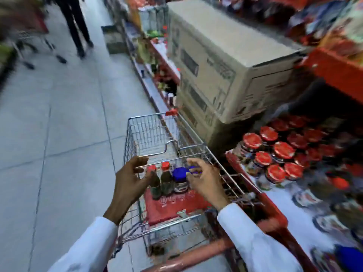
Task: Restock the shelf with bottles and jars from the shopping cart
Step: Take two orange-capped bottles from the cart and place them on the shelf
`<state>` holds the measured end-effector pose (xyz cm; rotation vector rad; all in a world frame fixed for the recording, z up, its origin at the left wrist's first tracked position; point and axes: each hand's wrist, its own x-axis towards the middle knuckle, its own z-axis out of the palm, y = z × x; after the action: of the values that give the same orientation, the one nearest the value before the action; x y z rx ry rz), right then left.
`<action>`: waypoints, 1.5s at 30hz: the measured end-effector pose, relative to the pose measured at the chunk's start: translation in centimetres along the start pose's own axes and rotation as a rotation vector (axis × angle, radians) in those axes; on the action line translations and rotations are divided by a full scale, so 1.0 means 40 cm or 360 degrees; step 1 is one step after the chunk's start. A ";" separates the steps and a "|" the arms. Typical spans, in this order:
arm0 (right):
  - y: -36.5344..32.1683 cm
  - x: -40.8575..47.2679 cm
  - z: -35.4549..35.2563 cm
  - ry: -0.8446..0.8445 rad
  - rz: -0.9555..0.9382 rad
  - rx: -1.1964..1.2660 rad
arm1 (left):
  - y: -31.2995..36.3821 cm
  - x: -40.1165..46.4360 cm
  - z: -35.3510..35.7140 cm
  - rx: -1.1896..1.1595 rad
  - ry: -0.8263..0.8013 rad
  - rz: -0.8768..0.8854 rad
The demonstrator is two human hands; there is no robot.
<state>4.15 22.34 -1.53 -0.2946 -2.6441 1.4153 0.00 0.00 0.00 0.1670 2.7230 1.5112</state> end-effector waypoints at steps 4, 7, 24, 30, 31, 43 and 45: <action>0.005 0.070 0.116 -0.0226 0.0149 -0.0036 | -0.066 0.026 0.037 0.0062 -0.0056 -0.0144; 0.017 0.105 0.170 -0.0255 0.0185 -0.0097 | -0.108 0.053 0.073 0.0096 -0.0082 -0.0150; 0.001 0.087 0.146 -0.0128 0.0157 0.0084 | -0.086 0.061 0.068 0.0113 -0.0085 -0.0232; -0.082 -0.006 -0.061 0.0163 0.0101 0.0352 | 0.120 0.018 0.003 0.0064 0.0030 0.0047; -0.092 -0.026 -0.100 0.0219 0.0091 0.0373 | 0.164 0.008 0.004 0.0046 0.0018 0.0121; -0.100 -0.337 -0.535 0.1118 0.0148 0.0147 | 0.596 -0.105 0.254 -0.0473 -0.0545 0.0676; -0.081 -0.384 -0.580 0.1230 0.0212 0.0076 | 0.635 -0.115 0.323 -0.0522 -0.0670 0.0690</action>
<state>23.46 35.78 13.67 -0.8293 -1.9784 1.0842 7.60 23.77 14.51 0.9894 2.1632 1.7418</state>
